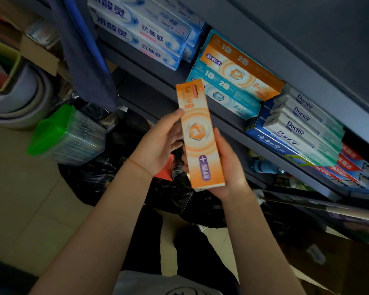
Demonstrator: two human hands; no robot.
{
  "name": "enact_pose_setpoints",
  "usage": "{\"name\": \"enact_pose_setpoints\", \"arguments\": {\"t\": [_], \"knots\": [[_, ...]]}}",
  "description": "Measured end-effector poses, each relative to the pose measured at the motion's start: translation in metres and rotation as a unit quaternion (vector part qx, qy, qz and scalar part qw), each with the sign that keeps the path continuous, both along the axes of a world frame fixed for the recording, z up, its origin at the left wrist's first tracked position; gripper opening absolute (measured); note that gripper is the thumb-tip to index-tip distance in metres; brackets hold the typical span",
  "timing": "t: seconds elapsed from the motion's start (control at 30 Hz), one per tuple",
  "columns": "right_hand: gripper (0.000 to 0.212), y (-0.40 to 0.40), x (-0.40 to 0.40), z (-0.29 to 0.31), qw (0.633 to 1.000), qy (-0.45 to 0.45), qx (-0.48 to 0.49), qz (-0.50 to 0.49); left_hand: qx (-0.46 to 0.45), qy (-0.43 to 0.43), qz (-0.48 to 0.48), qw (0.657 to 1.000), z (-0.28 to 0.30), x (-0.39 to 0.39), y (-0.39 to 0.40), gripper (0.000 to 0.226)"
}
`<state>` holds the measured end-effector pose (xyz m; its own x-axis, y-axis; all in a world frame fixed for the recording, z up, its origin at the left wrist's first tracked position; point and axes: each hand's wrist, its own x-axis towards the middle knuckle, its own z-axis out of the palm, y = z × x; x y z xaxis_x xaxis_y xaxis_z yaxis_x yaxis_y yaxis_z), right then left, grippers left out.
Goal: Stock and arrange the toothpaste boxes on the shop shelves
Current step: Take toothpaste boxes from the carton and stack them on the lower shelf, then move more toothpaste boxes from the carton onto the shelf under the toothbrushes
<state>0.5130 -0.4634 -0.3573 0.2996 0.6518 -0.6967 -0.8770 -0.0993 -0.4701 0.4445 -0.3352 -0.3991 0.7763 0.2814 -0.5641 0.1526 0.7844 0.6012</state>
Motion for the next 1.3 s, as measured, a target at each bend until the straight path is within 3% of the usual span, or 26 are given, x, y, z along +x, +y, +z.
{"name": "enact_pose_setpoints", "arguments": {"t": [0.1,0.2,0.33,0.43,0.57,0.7,0.77,0.93,1.03,1.1,1.17,1.23,1.3], "knots": [[0.068,-0.002,0.001,0.001,0.999,0.010,-0.007,0.032,-0.001,-0.007,0.011,1.000,0.007,0.000,-0.004,0.035],[0.068,0.001,0.001,0.005,0.996,-0.043,-0.020,0.076,-0.041,0.051,0.068,0.996,0.008,0.002,-0.002,0.028],[0.084,-0.009,0.001,0.014,0.983,-0.118,0.055,0.128,-0.155,0.077,0.140,0.975,0.006,0.000,0.003,0.053],[0.075,-0.014,-0.003,0.016,0.959,-0.234,-0.005,0.160,-0.156,0.074,0.121,0.978,0.010,0.002,0.004,0.034],[0.061,-0.007,-0.010,0.014,0.930,-0.350,-0.037,0.107,-0.158,0.070,0.108,0.979,0.021,0.010,0.005,0.028],[0.053,-0.006,-0.015,0.008,0.859,-0.493,-0.120,0.067,-0.154,0.090,0.119,0.977,0.024,0.020,0.009,0.026],[0.053,-0.007,-0.014,0.008,0.838,-0.524,-0.141,0.058,-0.165,0.102,0.111,0.975,0.021,0.023,0.006,0.026],[0.048,-0.003,0.004,0.012,0.883,-0.444,-0.098,0.118,-0.133,0.100,0.032,0.985,0.012,0.016,0.005,0.035],[0.042,-0.002,0.020,0.014,0.884,-0.407,-0.179,0.146,0.045,0.070,-0.062,0.995,0.018,0.012,0.007,0.024],[0.045,-0.002,0.027,0.008,0.886,-0.388,-0.197,0.161,0.195,0.042,-0.148,0.969,0.021,0.010,0.010,0.033],[0.047,-0.003,0.028,0.004,0.919,-0.340,-0.159,0.120,0.270,0.013,-0.200,0.942,0.025,0.009,0.013,0.044],[0.047,-0.005,0.028,0.004,0.948,-0.292,-0.111,0.061,0.257,-0.003,-0.188,0.948,0.027,0.007,0.019,0.034],[0.048,-0.006,0.028,0.003,0.967,-0.244,-0.076,0.003,0.212,0.032,-0.120,0.969,0.030,0.002,0.028,0.020]]}}
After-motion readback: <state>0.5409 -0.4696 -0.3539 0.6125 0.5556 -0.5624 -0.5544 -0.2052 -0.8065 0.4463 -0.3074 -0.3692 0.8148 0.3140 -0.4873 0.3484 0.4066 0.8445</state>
